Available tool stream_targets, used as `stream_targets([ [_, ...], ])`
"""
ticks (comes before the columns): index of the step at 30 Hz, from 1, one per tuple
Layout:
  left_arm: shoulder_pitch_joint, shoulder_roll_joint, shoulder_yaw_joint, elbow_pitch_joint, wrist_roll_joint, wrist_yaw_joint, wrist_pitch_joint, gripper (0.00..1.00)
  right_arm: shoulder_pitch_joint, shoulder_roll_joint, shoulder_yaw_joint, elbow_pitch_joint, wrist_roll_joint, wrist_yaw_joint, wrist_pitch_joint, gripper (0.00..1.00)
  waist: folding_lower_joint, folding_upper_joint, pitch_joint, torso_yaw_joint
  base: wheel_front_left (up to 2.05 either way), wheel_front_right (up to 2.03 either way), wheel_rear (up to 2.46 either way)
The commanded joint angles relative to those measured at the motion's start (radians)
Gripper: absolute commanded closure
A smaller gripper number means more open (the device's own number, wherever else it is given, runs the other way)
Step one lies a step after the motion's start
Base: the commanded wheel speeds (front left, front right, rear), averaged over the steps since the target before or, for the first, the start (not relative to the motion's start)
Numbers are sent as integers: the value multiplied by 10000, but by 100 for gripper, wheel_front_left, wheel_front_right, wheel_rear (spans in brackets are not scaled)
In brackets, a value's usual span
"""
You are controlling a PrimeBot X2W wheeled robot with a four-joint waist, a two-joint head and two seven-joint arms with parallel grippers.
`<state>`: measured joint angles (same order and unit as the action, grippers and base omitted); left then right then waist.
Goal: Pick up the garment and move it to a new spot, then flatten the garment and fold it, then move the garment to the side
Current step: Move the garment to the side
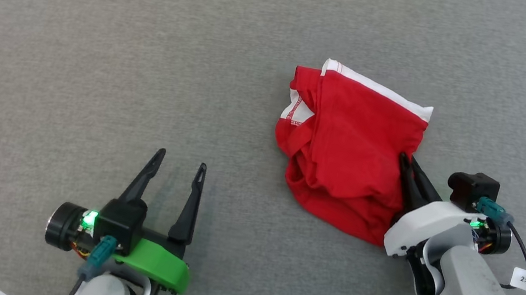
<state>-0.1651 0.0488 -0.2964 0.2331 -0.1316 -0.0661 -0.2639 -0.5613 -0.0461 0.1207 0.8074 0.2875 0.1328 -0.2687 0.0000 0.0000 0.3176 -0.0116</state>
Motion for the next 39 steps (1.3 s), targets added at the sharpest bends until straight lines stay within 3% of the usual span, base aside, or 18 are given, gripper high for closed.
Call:
stream_targets([
  [1, -46, 42, -204, -29, 29, -105, -6, 0, 483, -93, 46, 54, 49, -39, 82, 100, 0, 0, -1061, -2008, 0, 0, 0],
  [6, -124, 51, -925, -75, -58, -267, -6, 0, 773, -84, 167, -255, 138, -35, 51, 100, 0, 0, -1247, -3199, 0, 0, 0],
  [11, 153, 50, -1264, -156, -266, -137, -6, 0, 981, -61, 461, -464, 209, -30, 47, 100, 0, 0, -1369, -4266, 0, 0, 0],
  [19, 139, 53, -1482, -28, -119, -212, -6, 0, 1017, -56, 577, -643, 293, -29, 46, 100, 0, 0, -1116, -5057, 0, 0, 0],
  [30, -570, 53, -1420, 128, 258, -422, -6, 0, -825, -420, 236, -288, -863, -30, 45, 100, 0, 0, 379, -4167, 0, 0, 0],
  [35, -1149, 125, -1427, 36, 547, -555, -6, 0, -2285, -1330, -141, 246, -1634, -30, 45, 100, 0, 0, 1533, -3314, 0, 0, 0],
  [39, -1623, 262, -1375, -121, 641, -612, -6, 0, -3472, -2248, -1032, 906, -2279, -30, 45, 100, 0, 0, 2422, -2733, 0, 0, 0],
])
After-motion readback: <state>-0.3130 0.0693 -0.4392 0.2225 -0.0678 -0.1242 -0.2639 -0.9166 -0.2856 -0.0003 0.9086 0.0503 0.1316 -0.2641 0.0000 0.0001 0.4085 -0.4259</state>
